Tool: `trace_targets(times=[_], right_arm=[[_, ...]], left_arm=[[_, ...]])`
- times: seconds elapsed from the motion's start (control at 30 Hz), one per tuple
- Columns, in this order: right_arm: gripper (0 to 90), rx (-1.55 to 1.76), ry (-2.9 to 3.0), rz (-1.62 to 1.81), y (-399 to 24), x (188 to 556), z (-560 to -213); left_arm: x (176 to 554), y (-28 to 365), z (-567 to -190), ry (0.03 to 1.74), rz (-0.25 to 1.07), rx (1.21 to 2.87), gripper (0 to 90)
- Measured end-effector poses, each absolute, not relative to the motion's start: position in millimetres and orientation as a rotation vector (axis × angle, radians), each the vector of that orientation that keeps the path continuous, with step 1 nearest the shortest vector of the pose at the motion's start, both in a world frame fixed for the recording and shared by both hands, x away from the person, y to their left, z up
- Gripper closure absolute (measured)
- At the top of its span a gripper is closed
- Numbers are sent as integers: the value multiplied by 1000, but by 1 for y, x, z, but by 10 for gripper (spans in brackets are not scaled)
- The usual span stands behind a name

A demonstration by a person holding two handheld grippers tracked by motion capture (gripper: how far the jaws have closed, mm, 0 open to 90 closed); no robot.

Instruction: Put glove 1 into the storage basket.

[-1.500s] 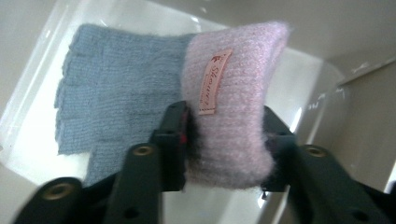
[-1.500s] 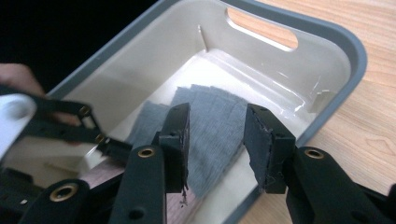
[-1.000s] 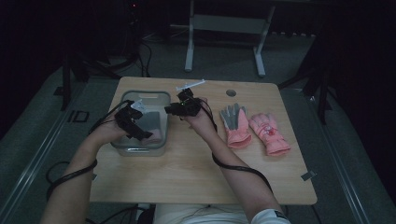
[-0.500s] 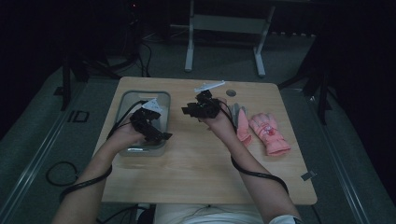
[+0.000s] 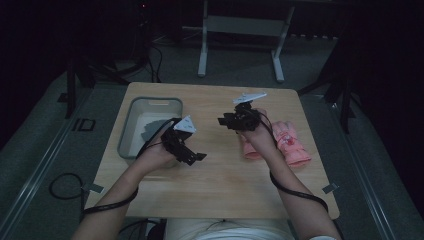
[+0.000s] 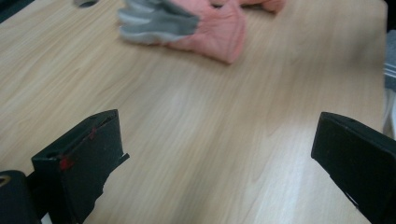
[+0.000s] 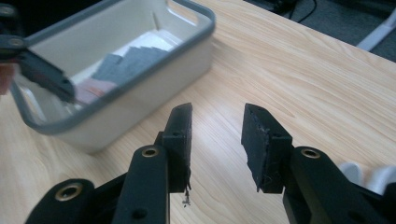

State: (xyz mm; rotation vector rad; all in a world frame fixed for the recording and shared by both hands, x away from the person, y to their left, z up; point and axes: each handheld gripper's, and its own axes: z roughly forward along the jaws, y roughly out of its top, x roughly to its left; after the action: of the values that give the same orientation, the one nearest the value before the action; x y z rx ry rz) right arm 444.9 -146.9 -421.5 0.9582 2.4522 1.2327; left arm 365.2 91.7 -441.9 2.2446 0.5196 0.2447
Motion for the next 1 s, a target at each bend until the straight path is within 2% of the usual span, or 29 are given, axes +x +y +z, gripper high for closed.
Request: trace_targets(times=[0.13,0.53,0.73,1.0], right_arm=[[632,995,2437,1218,-167,448,-426],[658,1052,2360,1103,-224,458,-448],[658,1118,2371,1011,-233,474,-467],[613,1161,2407,868,-225,497,-492]], left_arm=[[356,78,-450,490,230,2241,18],[323,65,-478,474,309,2209,18],[306,62,-506,539,345,2196,19],[289,65,-533,616,393,2168,19]])
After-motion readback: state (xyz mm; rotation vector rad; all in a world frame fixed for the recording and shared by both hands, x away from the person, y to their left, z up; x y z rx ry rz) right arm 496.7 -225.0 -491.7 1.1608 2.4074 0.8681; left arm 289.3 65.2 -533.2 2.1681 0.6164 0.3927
